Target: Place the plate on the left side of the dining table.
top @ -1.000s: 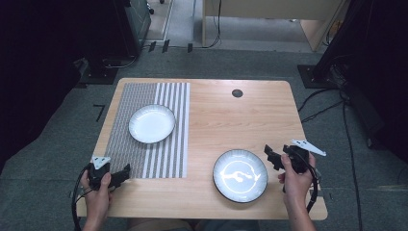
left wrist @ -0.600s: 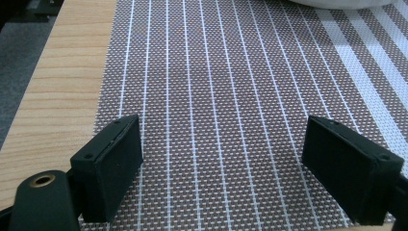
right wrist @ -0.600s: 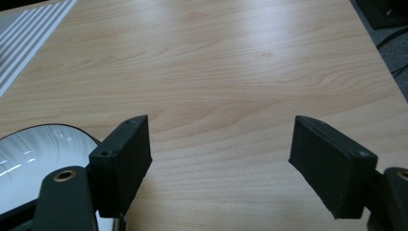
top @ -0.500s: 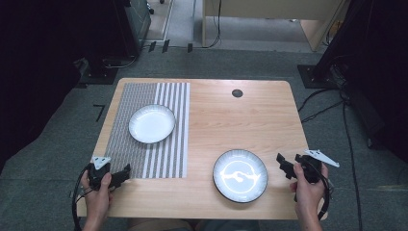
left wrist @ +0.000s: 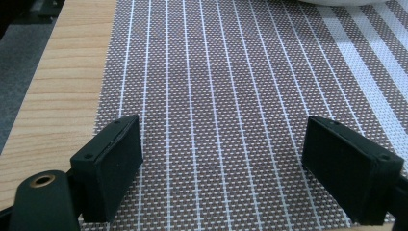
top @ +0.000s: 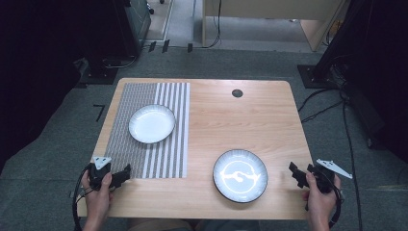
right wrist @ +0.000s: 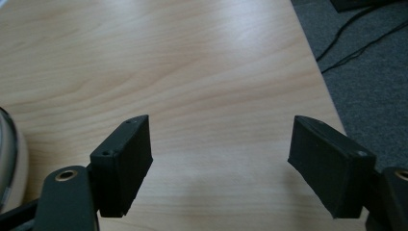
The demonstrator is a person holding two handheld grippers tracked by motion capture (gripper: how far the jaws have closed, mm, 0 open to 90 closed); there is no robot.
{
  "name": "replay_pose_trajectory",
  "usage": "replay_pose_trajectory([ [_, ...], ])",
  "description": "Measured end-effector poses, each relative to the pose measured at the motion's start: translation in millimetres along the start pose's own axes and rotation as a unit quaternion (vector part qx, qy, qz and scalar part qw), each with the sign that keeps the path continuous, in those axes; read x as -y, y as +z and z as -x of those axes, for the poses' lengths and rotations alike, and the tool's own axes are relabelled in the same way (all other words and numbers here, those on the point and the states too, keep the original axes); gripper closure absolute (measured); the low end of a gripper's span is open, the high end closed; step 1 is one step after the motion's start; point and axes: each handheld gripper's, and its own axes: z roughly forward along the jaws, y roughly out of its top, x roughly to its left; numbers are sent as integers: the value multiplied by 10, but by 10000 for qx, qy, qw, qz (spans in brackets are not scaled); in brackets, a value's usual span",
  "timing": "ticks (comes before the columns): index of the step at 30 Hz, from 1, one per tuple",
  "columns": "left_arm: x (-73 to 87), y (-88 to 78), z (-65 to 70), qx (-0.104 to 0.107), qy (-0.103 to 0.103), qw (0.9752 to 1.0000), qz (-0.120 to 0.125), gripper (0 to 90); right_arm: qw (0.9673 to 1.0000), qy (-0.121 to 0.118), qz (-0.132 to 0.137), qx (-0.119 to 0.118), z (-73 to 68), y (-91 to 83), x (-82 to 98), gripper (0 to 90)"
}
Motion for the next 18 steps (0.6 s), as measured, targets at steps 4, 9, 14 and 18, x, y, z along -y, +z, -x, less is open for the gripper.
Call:
replay_pose_trajectory([
  [4,0,0,1,-3,5,10000,-2,138,9999,34,-103,106,105,-9,63,228],
  [9,0,-1,2,-4,9,10000,-4,138,9998,35,-134,114,173,-30,113,225],
  [14,0,0,3,-8,15,10000,-7,138,9995,-192,-146,224,149,-57,155,223],
  [18,0,1,4,-13,20,10000,-8,138,9978,-518,-152,375,105,-54,193,215],
])
